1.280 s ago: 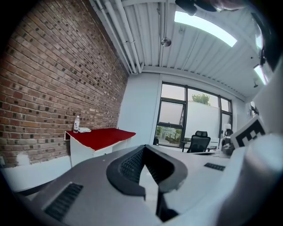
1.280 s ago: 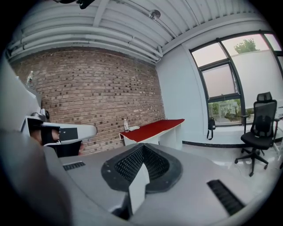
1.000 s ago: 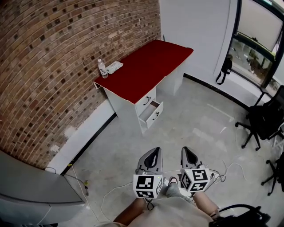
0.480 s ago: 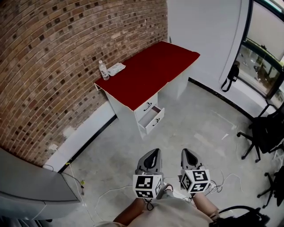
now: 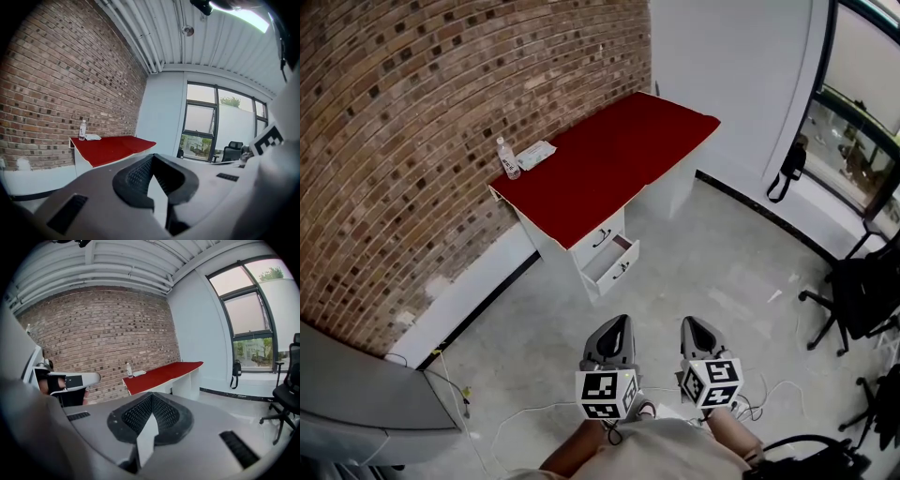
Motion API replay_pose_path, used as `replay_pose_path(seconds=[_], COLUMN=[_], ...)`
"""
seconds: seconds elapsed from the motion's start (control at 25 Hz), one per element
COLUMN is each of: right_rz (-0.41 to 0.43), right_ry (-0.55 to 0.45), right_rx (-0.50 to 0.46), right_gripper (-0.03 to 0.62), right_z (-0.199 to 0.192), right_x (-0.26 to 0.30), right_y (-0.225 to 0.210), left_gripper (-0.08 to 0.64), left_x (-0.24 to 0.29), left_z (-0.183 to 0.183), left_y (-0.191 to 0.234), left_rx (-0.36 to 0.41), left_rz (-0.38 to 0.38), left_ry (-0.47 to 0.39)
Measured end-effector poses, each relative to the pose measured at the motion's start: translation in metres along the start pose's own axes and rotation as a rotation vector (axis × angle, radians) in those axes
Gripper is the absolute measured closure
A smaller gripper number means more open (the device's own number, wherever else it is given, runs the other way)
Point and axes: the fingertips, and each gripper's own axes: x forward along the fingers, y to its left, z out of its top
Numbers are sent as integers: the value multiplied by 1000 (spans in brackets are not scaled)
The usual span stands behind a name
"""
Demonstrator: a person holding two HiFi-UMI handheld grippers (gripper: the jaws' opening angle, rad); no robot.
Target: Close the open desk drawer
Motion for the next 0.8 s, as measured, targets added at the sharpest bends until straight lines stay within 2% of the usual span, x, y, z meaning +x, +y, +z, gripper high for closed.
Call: replay_pose_path(seconds=[0.32,0.8], right_rz=[56,82], right_ry=[21,59], right_rx=[-16,24], right_gripper=[594,594], right_z=[6,1], right_x=[23,52], right_y=[-29,-55], left_gripper=[552,552], left_x=[32,58], left_z=[-7,-16], left_y=[-3,15], left_rx=[-8,-15], left_rz=[62,131], left_ry=[9,54])
